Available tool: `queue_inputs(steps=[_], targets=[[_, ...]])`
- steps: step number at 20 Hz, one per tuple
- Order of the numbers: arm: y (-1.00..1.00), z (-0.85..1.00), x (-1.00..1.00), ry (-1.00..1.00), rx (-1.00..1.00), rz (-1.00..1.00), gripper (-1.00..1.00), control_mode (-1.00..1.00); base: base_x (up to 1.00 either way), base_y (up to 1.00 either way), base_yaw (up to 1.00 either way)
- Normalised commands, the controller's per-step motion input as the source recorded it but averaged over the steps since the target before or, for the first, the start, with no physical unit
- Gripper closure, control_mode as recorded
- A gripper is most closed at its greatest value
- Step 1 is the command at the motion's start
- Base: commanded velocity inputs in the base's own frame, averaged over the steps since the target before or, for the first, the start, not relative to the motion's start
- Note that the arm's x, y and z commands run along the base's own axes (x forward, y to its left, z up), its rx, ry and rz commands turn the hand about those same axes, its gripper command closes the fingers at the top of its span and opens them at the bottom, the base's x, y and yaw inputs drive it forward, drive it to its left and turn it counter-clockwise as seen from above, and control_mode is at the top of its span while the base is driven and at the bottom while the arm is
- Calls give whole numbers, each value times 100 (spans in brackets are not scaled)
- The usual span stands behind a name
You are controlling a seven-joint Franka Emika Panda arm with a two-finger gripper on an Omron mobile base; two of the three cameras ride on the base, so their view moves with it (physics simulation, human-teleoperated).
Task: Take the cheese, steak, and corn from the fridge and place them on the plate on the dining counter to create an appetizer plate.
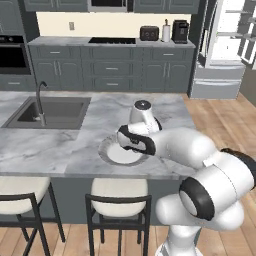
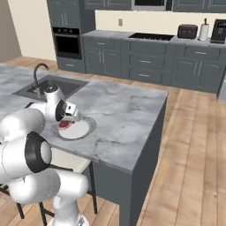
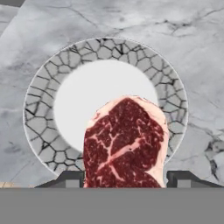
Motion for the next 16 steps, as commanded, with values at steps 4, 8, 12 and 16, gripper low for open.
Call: queue_inputs(steps=[4,8,12,16], targets=[[29,-41,57,0,0,0,100,-100,0,0,0],[37,-39,49,1,0,0,100,-100,0,0,0],[23,-41,27,0,0,-1,100,-100,0,0,0],[0,-23,13,0,0,-3,-100,-100,0,0,0]])
